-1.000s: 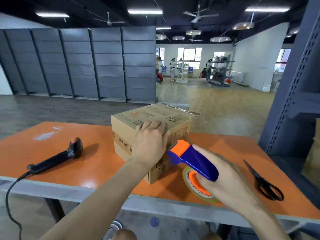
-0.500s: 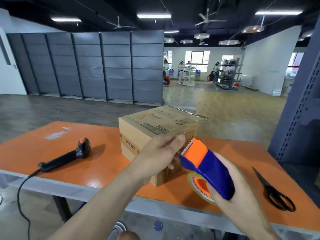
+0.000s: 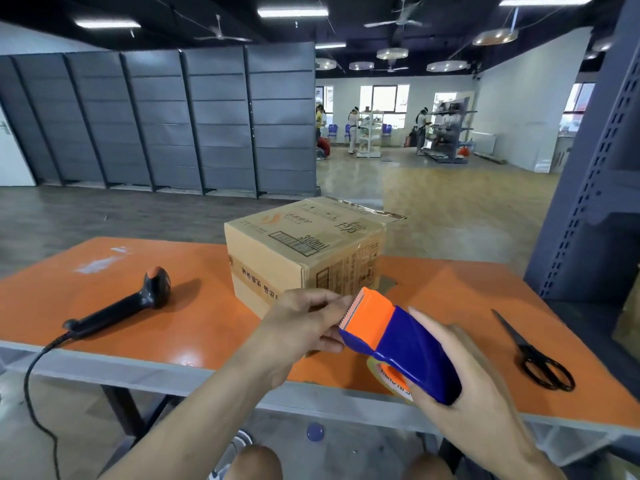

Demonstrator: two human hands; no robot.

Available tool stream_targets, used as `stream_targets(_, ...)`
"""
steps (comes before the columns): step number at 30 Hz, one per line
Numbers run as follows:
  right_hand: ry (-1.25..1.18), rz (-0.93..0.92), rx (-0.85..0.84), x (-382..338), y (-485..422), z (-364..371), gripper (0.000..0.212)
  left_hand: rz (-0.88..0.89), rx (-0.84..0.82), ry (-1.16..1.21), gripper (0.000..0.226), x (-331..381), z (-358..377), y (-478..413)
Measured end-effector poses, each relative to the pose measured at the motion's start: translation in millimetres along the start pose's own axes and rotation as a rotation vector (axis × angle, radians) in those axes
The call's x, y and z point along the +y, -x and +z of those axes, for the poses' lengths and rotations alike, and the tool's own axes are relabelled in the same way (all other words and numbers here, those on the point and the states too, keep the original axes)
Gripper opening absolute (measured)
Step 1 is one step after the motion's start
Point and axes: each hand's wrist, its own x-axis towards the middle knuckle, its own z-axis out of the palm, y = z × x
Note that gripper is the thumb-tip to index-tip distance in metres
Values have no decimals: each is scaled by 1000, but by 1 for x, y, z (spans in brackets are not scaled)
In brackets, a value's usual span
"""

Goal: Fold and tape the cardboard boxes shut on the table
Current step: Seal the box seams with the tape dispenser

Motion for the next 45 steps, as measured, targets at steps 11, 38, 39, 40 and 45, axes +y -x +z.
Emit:
stream_targets(11,136,-121,114,-33,-8,19,87,224,79,-611,24,45,-29,-10)
stream_targets(38,165,14,127,-53,-31,33,76,255,340,-1092,36,53,-76,-82)
stream_targets(39,164,13,129,-52,-31,34,75,249,348,-1123,37,53,-75,-82)
stream_targets(40,162,12,127,-50,-31,35,75,243,359,-1159,37,52,-74,-82)
stream_targets(45,137,31,83,-43,-26,40,76,236,398,-1307,42,50,-66,-80)
